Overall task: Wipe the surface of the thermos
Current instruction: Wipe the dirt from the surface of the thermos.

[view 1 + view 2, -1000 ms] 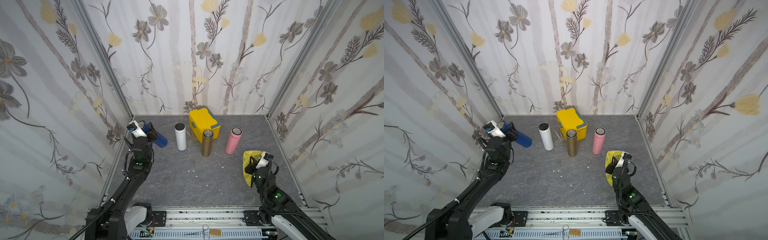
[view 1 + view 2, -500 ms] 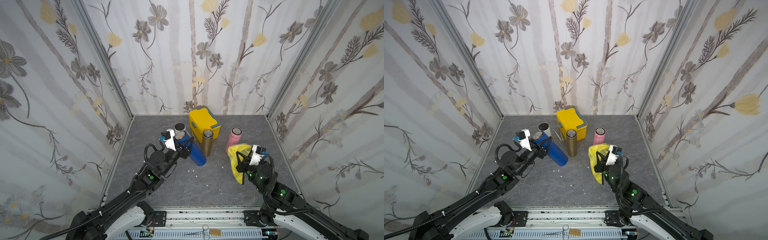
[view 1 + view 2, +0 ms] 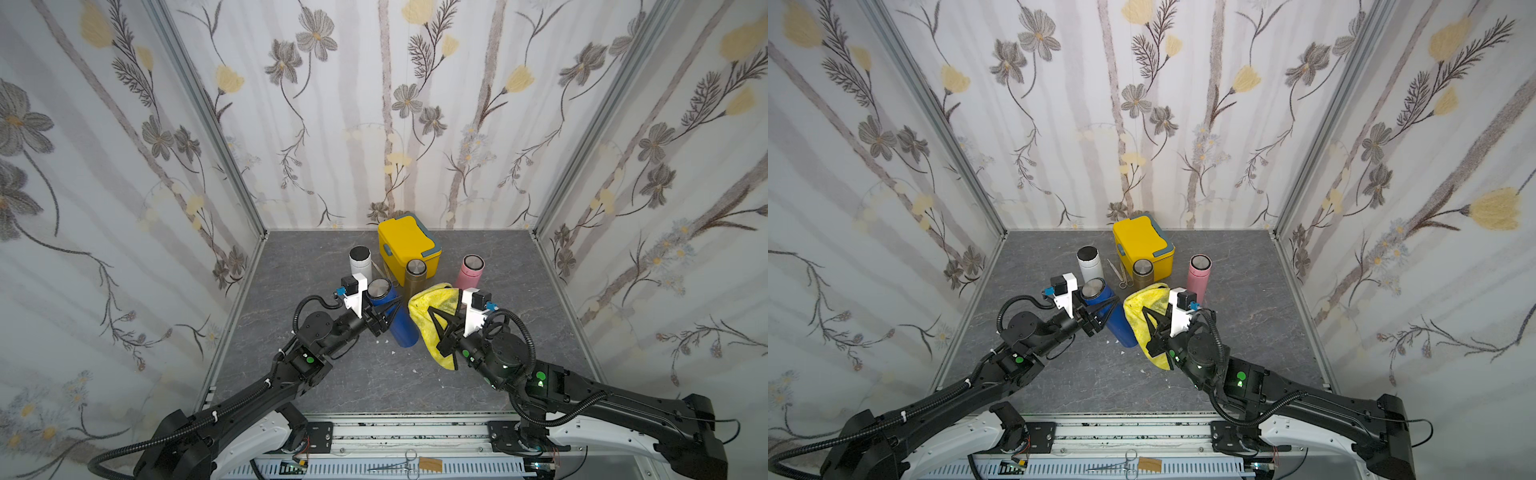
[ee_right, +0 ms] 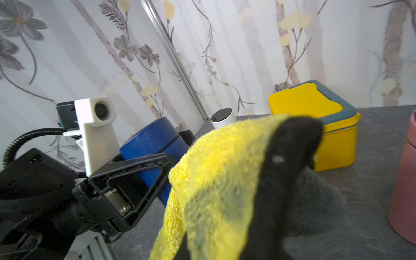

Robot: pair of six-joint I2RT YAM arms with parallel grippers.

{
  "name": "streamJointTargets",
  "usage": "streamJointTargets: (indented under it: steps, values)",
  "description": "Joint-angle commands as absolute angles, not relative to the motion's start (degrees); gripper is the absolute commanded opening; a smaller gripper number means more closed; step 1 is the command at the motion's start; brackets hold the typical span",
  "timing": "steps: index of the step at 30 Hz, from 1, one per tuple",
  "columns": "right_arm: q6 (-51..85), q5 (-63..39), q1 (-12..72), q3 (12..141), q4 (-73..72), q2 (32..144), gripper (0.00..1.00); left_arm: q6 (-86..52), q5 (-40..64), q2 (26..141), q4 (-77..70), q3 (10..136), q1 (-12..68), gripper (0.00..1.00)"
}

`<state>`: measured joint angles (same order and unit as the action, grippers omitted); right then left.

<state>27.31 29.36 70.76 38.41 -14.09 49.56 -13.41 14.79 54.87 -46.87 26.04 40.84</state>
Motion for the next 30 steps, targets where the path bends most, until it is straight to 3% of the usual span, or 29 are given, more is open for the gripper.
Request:
streamJointTargets:
  steps: [1, 12, 15, 18, 30]
  values:
    - [26.85, 27.59, 71.27, 39.09, -17.88, 51.81, 0.0, -12.16, 19.13, 53.95, -58.34, 24.66, 40.87, 0.0]
    - [32.39, 26.32, 71.57, 35.64, -20.57, 57.39, 0.0, -15.67, 22.93, 53.7, -65.65, 22.5, 41.04, 0.0]
    - [32.74, 24.72, 72.7, 27.79, -31.88, 58.93, 0.0, -15.94, 21.5, 53.2, -66.17, 21.72, 41.14, 0.0]
    - [34.09, 27.62, 73.17, 25.04, -33.19, 60.83, 0.0, -15.57, 20.62, 53.06, -65.91, 21.62, 41.13, 0.0]
    - [26.18, 26.74, 75.85, 35.4, -29.71, 61.59, 0.0, -15.57, 21.0, 53.46, -65.57, 22.12, 41.33, 0.0]
